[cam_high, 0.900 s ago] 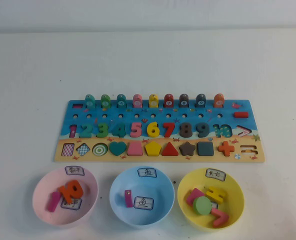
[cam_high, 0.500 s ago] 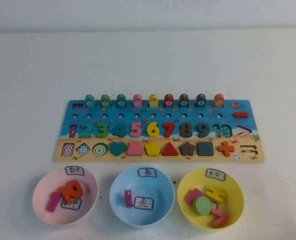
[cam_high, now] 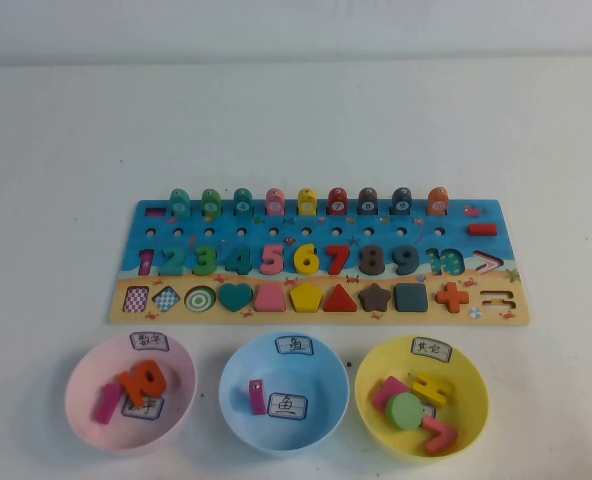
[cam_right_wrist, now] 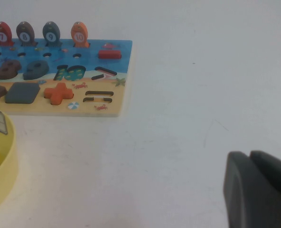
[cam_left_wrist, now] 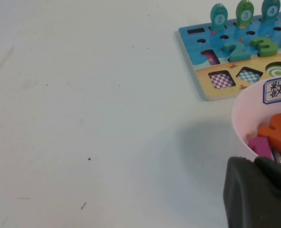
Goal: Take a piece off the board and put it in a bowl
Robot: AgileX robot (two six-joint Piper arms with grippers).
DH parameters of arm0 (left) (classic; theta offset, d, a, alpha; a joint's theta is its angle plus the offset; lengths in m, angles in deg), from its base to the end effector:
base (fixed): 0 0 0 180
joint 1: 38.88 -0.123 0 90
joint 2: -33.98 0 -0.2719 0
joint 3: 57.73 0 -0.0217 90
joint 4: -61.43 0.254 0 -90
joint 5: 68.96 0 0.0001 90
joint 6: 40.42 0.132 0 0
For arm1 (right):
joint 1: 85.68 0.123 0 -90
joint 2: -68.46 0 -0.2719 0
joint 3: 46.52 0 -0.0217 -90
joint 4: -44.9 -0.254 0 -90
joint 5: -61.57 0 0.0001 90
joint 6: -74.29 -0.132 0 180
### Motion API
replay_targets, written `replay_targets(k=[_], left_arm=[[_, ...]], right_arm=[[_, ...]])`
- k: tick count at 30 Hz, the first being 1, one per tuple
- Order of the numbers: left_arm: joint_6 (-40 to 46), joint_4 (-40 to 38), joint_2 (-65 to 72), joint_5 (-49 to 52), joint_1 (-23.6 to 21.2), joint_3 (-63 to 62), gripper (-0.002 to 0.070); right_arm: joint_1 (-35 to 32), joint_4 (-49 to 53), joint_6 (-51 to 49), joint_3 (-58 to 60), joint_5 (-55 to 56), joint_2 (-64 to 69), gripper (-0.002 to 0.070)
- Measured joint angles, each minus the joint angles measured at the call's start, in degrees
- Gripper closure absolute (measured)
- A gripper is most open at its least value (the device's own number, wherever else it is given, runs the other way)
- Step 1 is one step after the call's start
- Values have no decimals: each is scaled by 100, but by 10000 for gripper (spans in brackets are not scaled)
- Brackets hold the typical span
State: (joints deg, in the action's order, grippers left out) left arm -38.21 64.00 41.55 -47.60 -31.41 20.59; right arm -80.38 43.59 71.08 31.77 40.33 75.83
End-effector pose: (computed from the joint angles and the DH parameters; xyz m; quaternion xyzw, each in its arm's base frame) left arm 0.1077 -0.0119 0.1595 0.0798 0.8011 -0.0083 0.5932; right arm 0.1077 0.0111 0.1603 -0.0086 0.8033 0.0538 0.5931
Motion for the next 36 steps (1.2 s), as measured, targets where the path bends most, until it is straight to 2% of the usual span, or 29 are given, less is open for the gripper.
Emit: replay_targets(k=[13,22,30,36], left_arm=[[0,0,0,0,0,0,678],[0,0,0,0,0,0,678],[0,0,0,0,0,0,678],[0,0,0,0,0,0,679]], right_arm=[[0,-174,0,0,48,0,694],[0,-1935,0,0,870,0,694],[0,-2536,0,0,1194,0,694],[0,-3406,0,0,1248,0,694]])
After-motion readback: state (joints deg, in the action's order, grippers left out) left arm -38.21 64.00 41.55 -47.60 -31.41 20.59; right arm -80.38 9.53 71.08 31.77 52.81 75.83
